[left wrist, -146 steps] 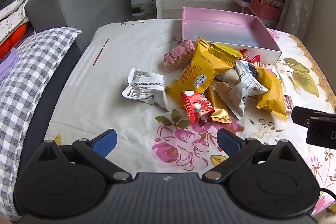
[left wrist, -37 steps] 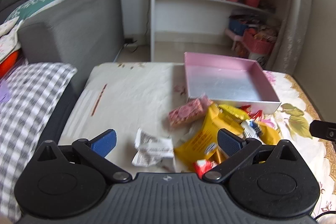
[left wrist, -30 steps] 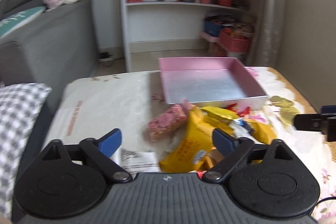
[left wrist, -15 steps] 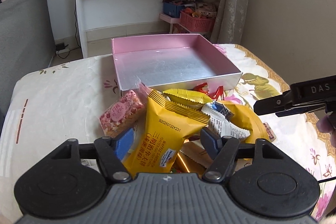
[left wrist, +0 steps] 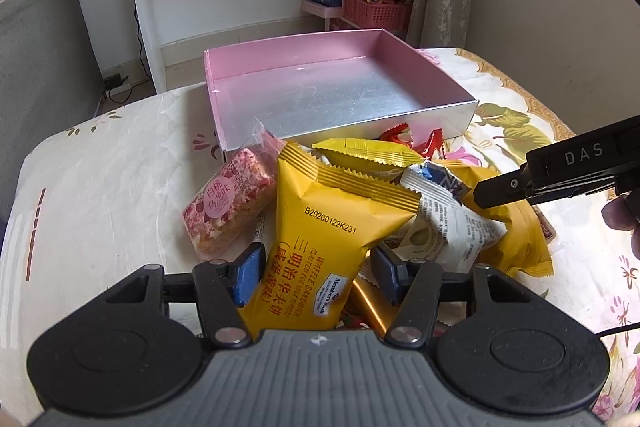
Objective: Organize snacks
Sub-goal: 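Grasp a yellow pack with the left tool while the right tool grasps another yellow pack, then lift both yellow packs and carry them over the pink box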
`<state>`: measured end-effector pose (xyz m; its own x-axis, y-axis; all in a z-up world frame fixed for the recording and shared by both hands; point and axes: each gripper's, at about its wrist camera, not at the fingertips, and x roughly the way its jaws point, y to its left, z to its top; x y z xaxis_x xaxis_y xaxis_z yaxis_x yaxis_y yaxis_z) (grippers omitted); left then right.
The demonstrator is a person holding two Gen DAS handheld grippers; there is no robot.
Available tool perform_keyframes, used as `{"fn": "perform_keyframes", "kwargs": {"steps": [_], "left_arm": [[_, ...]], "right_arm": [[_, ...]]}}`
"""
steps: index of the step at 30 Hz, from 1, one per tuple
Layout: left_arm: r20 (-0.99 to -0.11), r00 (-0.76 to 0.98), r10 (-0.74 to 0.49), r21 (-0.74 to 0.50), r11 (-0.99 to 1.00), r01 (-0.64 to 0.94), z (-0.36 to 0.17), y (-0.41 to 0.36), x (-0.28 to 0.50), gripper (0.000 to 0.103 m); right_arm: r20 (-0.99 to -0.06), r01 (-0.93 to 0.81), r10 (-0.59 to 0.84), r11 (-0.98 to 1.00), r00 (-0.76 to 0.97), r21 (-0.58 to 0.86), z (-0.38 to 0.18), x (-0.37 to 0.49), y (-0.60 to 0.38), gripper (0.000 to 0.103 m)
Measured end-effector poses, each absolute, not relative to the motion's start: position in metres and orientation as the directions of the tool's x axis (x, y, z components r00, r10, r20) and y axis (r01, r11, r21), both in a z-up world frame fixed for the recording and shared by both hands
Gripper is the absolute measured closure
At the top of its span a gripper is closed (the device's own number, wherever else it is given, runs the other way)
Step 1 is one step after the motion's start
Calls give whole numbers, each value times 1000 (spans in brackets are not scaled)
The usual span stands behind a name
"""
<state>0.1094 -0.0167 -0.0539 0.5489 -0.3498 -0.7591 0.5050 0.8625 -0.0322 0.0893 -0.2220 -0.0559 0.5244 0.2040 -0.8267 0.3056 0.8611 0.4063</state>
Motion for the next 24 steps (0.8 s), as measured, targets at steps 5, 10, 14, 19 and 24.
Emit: {"fn": "perform_keyframes", "kwargs": {"steps": [5,10,14,19,24], "left_arm": [[-764,555,-329,-8,865,502,-56,-17,109,56],[-757,568,-322,5,867,499,-55,-18,108,59],[-754,574,-320,3,872,489,-52,-17,107,61],[-755,572,-319,-13,880,474,-49,-14,108,62],[-751,576,-323,-17,881,473,-44,-13,105,63]], "right_arm": [[-826,290,204,870,525,399,-59,93,-216,47],[-831,269,199,885,520,380,-59,94,-209,58],[-834,266,196,889,515,373,-58,93,-206,63],[-830,270,192,887,524,375,-53,91,-208,66],[-829,279,183,885,529,373,-48,88,-210,67]]}}
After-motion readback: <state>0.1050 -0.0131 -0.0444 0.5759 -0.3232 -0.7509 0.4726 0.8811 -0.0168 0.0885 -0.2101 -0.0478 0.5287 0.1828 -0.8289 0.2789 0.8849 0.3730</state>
